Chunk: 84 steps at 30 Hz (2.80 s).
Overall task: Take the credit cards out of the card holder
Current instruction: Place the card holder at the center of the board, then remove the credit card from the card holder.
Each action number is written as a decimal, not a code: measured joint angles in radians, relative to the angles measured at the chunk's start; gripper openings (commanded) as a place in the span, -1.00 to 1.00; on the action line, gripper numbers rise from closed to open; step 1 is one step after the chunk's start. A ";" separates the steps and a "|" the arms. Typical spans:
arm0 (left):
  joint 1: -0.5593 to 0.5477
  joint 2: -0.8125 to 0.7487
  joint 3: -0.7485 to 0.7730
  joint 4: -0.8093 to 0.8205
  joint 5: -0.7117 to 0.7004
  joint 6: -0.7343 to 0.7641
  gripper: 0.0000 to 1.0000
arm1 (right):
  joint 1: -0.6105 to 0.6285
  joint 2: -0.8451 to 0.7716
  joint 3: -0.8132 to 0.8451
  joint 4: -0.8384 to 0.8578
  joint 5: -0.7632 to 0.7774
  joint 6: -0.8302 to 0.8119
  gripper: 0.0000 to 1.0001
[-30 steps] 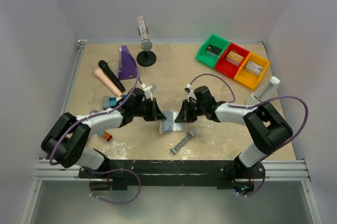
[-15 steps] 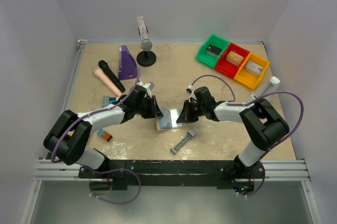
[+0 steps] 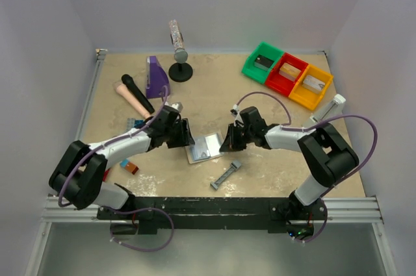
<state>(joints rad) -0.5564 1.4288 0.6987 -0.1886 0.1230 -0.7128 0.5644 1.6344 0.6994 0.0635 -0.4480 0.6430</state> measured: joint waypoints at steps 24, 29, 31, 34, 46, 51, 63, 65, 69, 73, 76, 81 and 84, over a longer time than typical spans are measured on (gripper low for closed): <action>-0.016 -0.139 -0.235 0.289 0.075 -0.107 -0.44 | 0.148 -0.154 0.175 -0.101 -0.009 -0.080 -0.87; -0.016 -0.133 -0.255 0.332 0.072 -0.116 -0.47 | 0.144 -0.054 0.192 -0.100 -0.026 -0.077 -0.82; -0.016 -0.131 -0.260 0.335 0.069 -0.115 -0.47 | 0.134 -0.014 0.192 -0.098 -0.037 -0.072 -0.72; -0.016 -0.121 -0.261 0.342 0.060 -0.114 -0.49 | 0.117 0.030 0.186 -0.086 -0.046 -0.064 -0.62; -0.016 -0.036 -0.230 0.368 0.056 -0.097 -0.54 | 0.081 0.048 0.131 -0.025 -0.072 -0.043 -0.48; -0.016 -0.019 -0.217 0.372 0.056 -0.087 -0.56 | 0.069 0.050 0.116 -0.003 -0.074 -0.032 -0.46; -0.016 -0.016 -0.221 0.389 0.056 -0.088 -0.53 | 0.050 0.097 0.090 0.082 -0.124 0.040 -0.35; -0.016 -0.016 -0.223 0.393 0.056 -0.088 -0.53 | 0.050 0.097 0.090 0.095 -0.124 0.051 -0.35; -0.016 -0.015 -0.226 0.401 0.057 -0.088 -0.53 | 0.050 0.100 0.085 0.124 -0.129 0.071 -0.35; -0.016 -0.013 -0.232 0.415 0.059 -0.089 -0.53 | 0.050 0.122 0.084 0.152 -0.148 0.092 -0.36; -0.016 -0.013 -0.235 0.421 0.060 -0.089 -0.54 | 0.050 0.142 0.079 0.169 -0.152 0.104 -0.36; -0.016 -0.008 -0.238 0.422 0.060 -0.089 -0.53 | 0.046 0.152 0.077 0.180 -0.159 0.116 -0.36; -0.016 -0.006 -0.238 0.427 0.060 -0.089 -0.53 | 0.043 0.152 0.077 0.186 -0.168 0.119 -0.36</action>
<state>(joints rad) -0.5728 1.4231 0.4603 0.2382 0.1833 -0.8017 0.6075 1.7866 0.7765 0.2497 -0.6159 0.7616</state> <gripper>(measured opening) 0.233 0.320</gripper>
